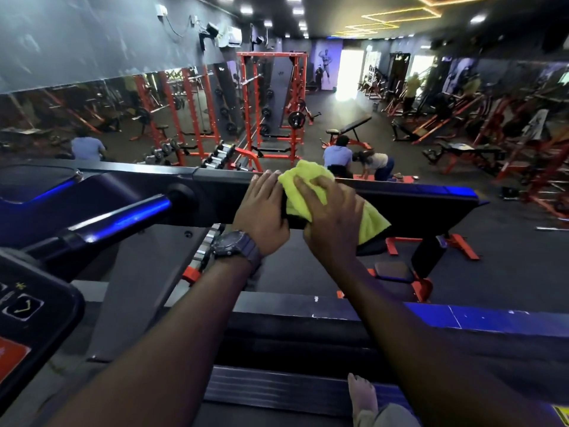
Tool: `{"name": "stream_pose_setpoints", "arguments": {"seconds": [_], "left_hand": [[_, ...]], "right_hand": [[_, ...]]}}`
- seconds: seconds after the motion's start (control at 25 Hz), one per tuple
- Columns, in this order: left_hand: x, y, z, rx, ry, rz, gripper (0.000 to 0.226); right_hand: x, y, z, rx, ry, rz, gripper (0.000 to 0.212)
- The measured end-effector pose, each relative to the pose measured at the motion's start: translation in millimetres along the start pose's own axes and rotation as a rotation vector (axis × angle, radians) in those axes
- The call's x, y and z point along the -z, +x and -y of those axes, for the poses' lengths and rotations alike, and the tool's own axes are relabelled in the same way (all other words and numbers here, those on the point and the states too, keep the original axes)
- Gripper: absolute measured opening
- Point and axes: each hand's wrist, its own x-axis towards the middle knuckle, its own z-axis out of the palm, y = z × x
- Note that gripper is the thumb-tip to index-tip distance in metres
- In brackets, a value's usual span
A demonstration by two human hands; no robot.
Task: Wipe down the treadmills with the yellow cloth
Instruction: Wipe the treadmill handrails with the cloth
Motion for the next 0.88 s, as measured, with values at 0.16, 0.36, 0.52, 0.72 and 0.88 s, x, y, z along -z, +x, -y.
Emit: {"name": "stream_pose_setpoints", "arguments": {"seconds": [0.16, 0.36, 0.52, 0.72, 0.88], "left_hand": [[0, 0, 10, -0.008, -0.02, -0.011, 0.08], [8, 7, -11, 0.125, 0.014, 0.022, 0.071], [16, 24, -48, 0.162, 0.12, 0.026, 0.06], [-8, 32, -91, -0.1, -0.021, 0.137, 0.079], [-19, 28, -93, -0.057, -0.082, 0.06, 0.08]], "right_hand": [[0, -43, -64, 0.364, -0.04, 0.072, 0.055], [22, -5, -44, -0.254, -0.031, -0.037, 0.067], [8, -48, -69, 0.204, -0.027, 0.09, 0.061], [41, -19, -100, -0.456, 0.02, -0.063, 0.067], [30, -32, -92, -0.087, -0.015, 0.022, 0.069]]}}
